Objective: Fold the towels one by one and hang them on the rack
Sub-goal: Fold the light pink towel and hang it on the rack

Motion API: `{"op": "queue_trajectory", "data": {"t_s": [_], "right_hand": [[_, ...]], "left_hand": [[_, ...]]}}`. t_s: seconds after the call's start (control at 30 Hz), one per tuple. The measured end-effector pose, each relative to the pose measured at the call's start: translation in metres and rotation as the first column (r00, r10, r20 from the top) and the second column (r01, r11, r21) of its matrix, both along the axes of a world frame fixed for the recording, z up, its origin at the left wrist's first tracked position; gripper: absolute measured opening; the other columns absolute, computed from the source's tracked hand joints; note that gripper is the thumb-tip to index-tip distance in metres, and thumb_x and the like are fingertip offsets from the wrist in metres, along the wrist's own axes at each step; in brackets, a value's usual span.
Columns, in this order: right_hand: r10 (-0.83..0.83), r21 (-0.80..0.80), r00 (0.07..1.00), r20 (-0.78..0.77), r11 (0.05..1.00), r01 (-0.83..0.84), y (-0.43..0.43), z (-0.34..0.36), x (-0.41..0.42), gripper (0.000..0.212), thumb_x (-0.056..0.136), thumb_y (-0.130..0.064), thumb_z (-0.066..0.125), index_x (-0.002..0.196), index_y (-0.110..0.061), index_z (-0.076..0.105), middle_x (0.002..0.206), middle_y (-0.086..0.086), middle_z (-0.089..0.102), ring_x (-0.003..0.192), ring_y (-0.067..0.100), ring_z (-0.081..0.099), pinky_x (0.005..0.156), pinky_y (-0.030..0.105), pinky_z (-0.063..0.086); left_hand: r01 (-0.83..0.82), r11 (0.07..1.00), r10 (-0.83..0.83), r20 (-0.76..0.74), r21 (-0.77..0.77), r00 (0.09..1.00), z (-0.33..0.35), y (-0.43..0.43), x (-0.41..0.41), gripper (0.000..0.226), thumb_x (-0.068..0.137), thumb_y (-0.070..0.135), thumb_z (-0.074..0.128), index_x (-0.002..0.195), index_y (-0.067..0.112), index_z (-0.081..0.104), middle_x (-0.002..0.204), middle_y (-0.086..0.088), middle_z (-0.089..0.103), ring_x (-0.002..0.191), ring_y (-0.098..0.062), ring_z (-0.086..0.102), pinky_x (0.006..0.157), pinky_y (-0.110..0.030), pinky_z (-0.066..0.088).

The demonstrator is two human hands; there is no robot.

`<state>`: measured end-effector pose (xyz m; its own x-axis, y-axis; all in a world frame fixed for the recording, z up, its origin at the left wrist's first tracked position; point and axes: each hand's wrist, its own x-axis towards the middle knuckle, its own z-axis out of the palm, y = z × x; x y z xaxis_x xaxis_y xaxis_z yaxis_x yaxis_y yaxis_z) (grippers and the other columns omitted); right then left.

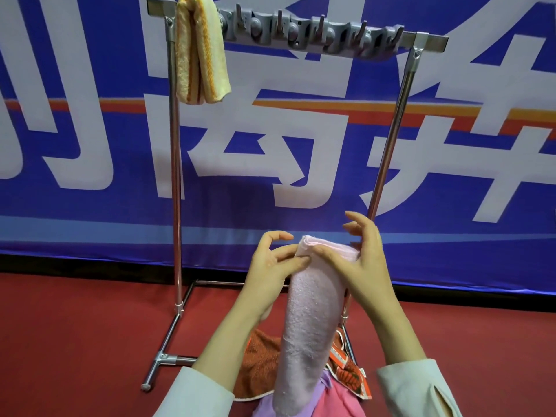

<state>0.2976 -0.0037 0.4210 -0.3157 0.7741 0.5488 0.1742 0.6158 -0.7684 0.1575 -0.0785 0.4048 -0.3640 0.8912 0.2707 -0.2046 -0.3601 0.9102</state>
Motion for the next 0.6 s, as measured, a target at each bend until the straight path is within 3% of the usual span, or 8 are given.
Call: {"op": "queue_trajectory", "data": {"t_s": [0.07, 0.1, 0.17, 0.27, 0.37, 0.43, 0.53, 0.6], "right_hand": [[0.18, -0.278, 0.981, -0.07, 0.941, -0.192, 0.001, 0.0, 0.004, 0.067, 0.066, -0.048, 0.079, 0.124, -0.028, 0.053, 0.112, -0.007, 0.061, 0.108, 0.01, 0.06, 0.083, 0.021, 0.051], [0.259, -0.339, 0.962, -0.088, 0.9, -0.274, 0.002, -0.003, 0.005, 0.058, 0.07, -0.044, 0.079, 0.121, -0.025, 0.058, 0.112, -0.004, 0.066, 0.108, 0.015, 0.063, 0.085, 0.026, 0.053], [0.341, -0.34, 0.934, -0.106, 0.87, -0.357, 0.001, -0.007, 0.005, 0.036, 0.081, -0.03, 0.074, 0.115, -0.022, 0.068, 0.112, -0.003, 0.072, 0.109, 0.014, 0.066, 0.091, 0.03, 0.053], [0.311, -0.287, 0.938, -0.156, 0.894, -0.344, -0.003, -0.009, -0.001, 0.019, 0.088, -0.018, 0.066, 0.106, -0.021, 0.073, 0.104, -0.003, 0.074, 0.102, 0.009, 0.067, 0.087, 0.028, 0.052], [0.291, -0.248, 0.939, -0.182, 0.911, -0.331, -0.006, -0.006, -0.007, 0.015, 0.089, -0.015, 0.064, 0.099, -0.021, 0.073, 0.096, -0.006, 0.075, 0.092, 0.004, 0.067, 0.08, 0.021, 0.051], [0.287, -0.246, 0.935, -0.206, 0.91, -0.334, -0.008, -0.004, -0.009, 0.014, 0.089, -0.015, 0.063, 0.097, -0.021, 0.073, 0.093, -0.006, 0.076, 0.089, 0.004, 0.067, 0.076, 0.019, 0.052], [0.313, -0.26, 0.917, -0.249, 0.89, -0.374, -0.011, 0.003, -0.009, 0.014, 0.09, -0.014, 0.061, 0.099, -0.016, 0.073, 0.092, -0.001, 0.076, 0.087, 0.009, 0.069, 0.074, 0.022, 0.055], [0.307, -0.267, 0.914, -0.264, 0.888, -0.375, -0.011, 0.006, -0.008, 0.016, 0.09, -0.016, 0.061, 0.101, -0.014, 0.073, 0.095, 0.002, 0.076, 0.09, 0.013, 0.07, 0.077, 0.025, 0.056]], "left_hand": [[-0.007, 1.0, 0.007, 0.01, 0.025, 1.0, 0.001, -0.001, 0.0, 0.037, 0.082, -0.011, 0.063, 0.105, 0.012, 0.046, 0.088, -0.003, 0.075, 0.078, -0.012, 0.069, 0.068, -0.02, 0.053], [-0.012, 0.999, 0.012, 0.008, 0.033, 1.0, 0.002, -0.001, -0.001, 0.036, 0.082, -0.011, 0.062, 0.105, 0.012, 0.046, 0.088, -0.004, 0.075, 0.077, -0.012, 0.069, 0.068, -0.02, 0.054], [-0.036, 0.999, 0.037, -0.006, 0.04, 0.999, 0.002, 0.0, -0.002, 0.035, 0.083, -0.009, 0.063, 0.104, 0.012, 0.046, 0.089, -0.004, 0.075, 0.078, -0.012, 0.069, 0.068, -0.019, 0.053], [-0.089, 0.995, 0.09, -0.012, 0.035, 0.996, -0.001, 0.001, -0.004, 0.033, 0.083, -0.005, 0.066, 0.104, 0.012, 0.046, 0.092, -0.005, 0.075, 0.079, -0.012, 0.069, 0.069, -0.019, 0.054], [-0.113, 0.993, 0.113, 0.017, 0.035, 0.993, -0.003, 0.002, -0.007, 0.036, 0.082, -0.004, 0.067, 0.108, 0.01, 0.046, 0.1, -0.01, 0.073, 0.082, -0.012, 0.07, 0.071, -0.021, 0.054], [-0.077, 0.997, 0.076, 0.03, 0.027, 0.997, -0.006, 0.003, -0.01, 0.051, 0.077, -0.002, 0.073, 0.117, 0.011, 0.044, 0.108, -0.008, 0.07, 0.09, -0.012, 0.069, 0.076, -0.023, 0.055], [0.04, 0.995, -0.045, -0.05, -0.095, 0.998, -0.017, 0.002, -0.015, 0.081, 0.056, 0.016, 0.087, 0.125, 0.02, 0.046, 0.115, -0.004, 0.068, 0.102, -0.016, 0.068, 0.083, -0.03, 0.055], [0.094, 0.975, -0.119, -0.115, -0.201, 0.986, -0.025, 0.002, -0.017, 0.081, 0.049, 0.024, 0.088, 0.122, 0.018, 0.055, 0.115, -0.007, 0.07, 0.104, -0.02, 0.067, 0.089, -0.034, 0.055]]}}
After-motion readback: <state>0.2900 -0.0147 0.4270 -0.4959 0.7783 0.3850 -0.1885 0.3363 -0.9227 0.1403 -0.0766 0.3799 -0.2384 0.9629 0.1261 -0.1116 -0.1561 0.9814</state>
